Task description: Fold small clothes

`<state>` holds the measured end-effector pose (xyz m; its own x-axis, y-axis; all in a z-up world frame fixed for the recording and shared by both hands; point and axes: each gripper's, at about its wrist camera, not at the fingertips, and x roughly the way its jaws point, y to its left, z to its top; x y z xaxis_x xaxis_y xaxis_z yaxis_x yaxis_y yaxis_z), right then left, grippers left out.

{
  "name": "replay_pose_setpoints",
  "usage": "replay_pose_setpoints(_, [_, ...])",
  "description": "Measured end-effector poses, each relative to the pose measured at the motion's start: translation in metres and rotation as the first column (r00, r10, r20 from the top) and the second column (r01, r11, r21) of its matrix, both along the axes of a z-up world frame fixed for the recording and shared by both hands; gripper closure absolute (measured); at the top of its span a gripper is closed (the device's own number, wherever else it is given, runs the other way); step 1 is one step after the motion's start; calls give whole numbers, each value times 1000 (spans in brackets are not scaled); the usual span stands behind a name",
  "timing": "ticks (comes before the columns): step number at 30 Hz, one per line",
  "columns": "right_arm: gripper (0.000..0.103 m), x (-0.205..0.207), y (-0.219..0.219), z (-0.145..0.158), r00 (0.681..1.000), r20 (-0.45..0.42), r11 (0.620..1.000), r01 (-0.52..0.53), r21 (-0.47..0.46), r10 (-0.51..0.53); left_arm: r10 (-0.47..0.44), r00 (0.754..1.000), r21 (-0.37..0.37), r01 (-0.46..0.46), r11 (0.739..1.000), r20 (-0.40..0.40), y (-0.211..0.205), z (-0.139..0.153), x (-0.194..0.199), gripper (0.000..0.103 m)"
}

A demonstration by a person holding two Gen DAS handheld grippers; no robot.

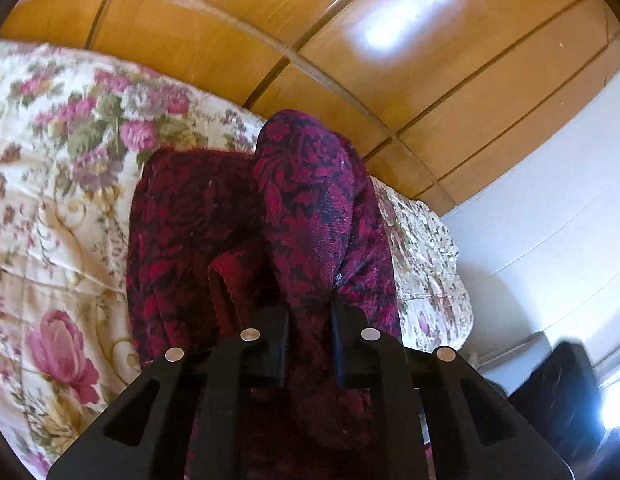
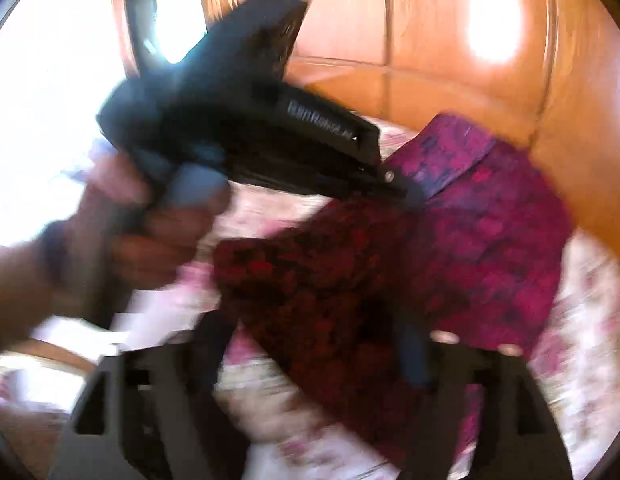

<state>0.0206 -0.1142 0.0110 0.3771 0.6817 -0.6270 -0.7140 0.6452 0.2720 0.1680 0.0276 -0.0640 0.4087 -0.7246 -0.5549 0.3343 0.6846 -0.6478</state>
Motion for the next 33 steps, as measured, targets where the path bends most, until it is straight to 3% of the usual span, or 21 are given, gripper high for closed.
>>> replay_pose_setpoints(4, [18,8,-69,15,994,-95,982,79,174,-63,15,999,33,-16,999,44,10,9,-11,88])
replay_pose_setpoints(7, [19,22,-105,10,970,-103,960,234,155,-220,43,998,50,-45,998,50,21,5,-20,88])
replay_pose_setpoints(8, [25,29,-110,4,960,-116,954,269,132,-255,55,997,49,-58,997,45,25,2,-23,88])
replay_pose_setpoints(9, [32,35,-110,-1,954,-127,951,287,116,-273,67,997,51,-69,996,42,28,0,-25,88])
replay_pose_setpoints(13, [44,50,-79,-24,951,-135,958,284,35,-277,133,991,59,-134,989,30,47,-13,-36,88])
replay_pose_setpoints(19, [39,71,-30,-43,960,-15,959,280,-51,-281,255,966,71,-252,965,-42,78,-43,-41,86])
replay_pose_setpoints(23, [36,79,-38,-50,957,-58,957,280,-74,-284,259,966,148,-258,955,10,63,-34,-40,83])
replay_pose_setpoints(27, [35,79,-61,-37,946,-146,957,288,-26,-289,225,970,232,-240,943,89,42,-22,-37,83])
replay_pose_setpoints(33, [42,111,-50,0,955,-80,957,288,27,-285,228,967,246,-251,936,118,43,-19,-39,83])
